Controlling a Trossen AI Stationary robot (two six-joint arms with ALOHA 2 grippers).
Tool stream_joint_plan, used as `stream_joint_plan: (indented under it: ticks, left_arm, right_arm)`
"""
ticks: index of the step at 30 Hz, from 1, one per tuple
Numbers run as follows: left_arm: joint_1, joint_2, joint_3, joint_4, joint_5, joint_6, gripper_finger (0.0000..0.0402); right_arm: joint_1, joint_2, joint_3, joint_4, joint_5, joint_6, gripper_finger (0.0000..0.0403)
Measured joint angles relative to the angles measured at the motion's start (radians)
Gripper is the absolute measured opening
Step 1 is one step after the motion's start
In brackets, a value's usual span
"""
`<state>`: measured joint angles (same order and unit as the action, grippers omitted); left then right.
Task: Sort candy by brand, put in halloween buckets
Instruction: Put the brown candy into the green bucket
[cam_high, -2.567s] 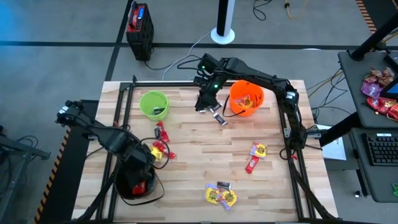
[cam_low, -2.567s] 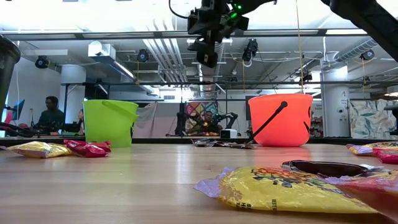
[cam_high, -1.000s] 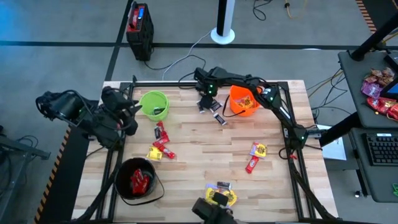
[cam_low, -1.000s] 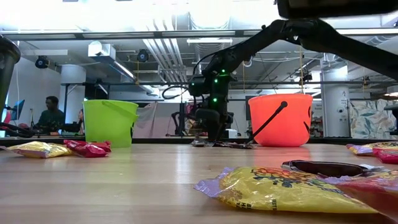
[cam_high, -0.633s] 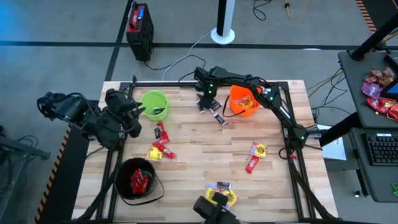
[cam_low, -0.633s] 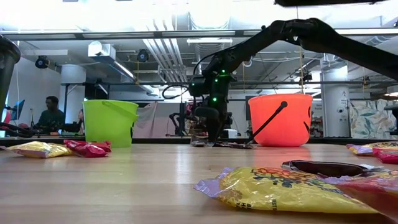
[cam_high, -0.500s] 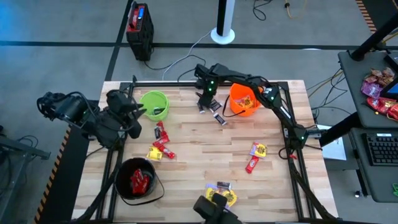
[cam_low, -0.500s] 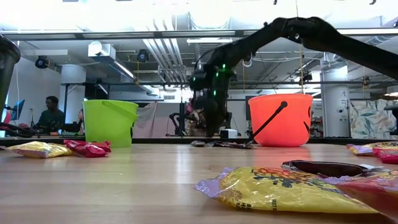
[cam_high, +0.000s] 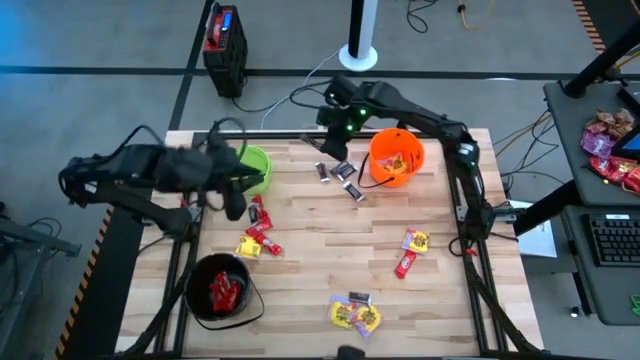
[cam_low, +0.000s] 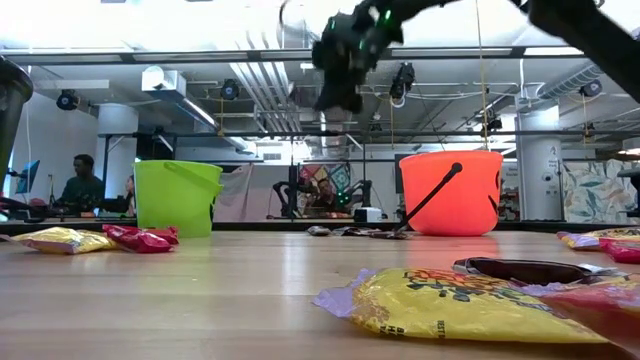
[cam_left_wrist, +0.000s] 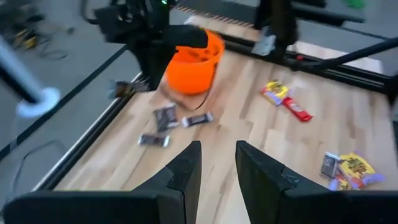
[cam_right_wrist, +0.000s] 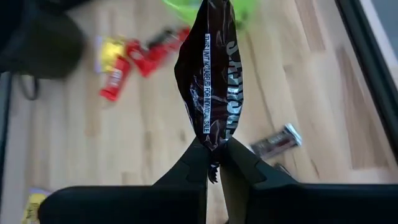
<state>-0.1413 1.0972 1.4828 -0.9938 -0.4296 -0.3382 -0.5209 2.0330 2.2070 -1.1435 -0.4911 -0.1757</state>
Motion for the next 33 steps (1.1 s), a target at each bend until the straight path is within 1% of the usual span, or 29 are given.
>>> stream_joint_plan:
  ticks: [4, 7, 9, 11, 14, 18, 21, 25, 27, 33]
  left_arm:
    - [0.169, 0.000, -0.089, 0.199, 0.245, 0.173, 0.0082]
    - [0.258, -0.004, -0.182, 0.357, 0.410, 0.214, 0.0079]
    - [0.294, -0.010, -0.243, 0.460, 0.474, 0.212, 0.0079]
    - [0.308, -0.017, -0.296, 0.561, 0.490, 0.201, 0.0079]
    - [0.310, -0.031, -0.344, 0.657, 0.482, 0.199, 0.0080]
    - [0.315, -0.037, -0.350, 0.666, 0.398, 0.199, 0.0090]
    - [0.329, -0.036, -0.351, 0.661, 0.364, 0.197, 0.0103]
    - [0.351, -0.025, -0.352, 0.660, 0.363, 0.181, 0.0122]
    - [0.356, -0.016, -0.353, 0.668, 0.383, 0.180, 0.0130]
    - [0.367, 0.033, -0.353, 0.770, 0.425, 0.180, 0.0137]
  right_arm:
    - [0.042, -0.080, -0.003, 0.004, -0.012, -0.018, 0.0014]
    - [0.075, -0.124, -0.003, 0.003, -0.021, -0.027, 0.0014]
    - [0.094, -0.143, -0.003, 0.003, -0.040, -0.020, 0.0014]
    - [0.108, -0.156, -0.004, 0.003, -0.044, 0.004, 0.0014]
    - [0.118, -0.169, -0.004, 0.002, -0.044, 0.025, 0.0014]
    - [0.129, -0.183, -0.004, 0.004, -0.043, 0.028, 0.0014]
    - [0.143, -0.191, -0.004, 0.004, -0.043, 0.031, 0.0014]
    - [0.166, -0.206, -0.005, 0.017, -0.059, 0.029, 0.0014]
    - [0.174, -0.209, -0.004, 0.022, -0.060, 0.029, 0.0014]
    - [0.179, -0.202, -0.004, 0.048, -0.087, 0.015, 0.0014]
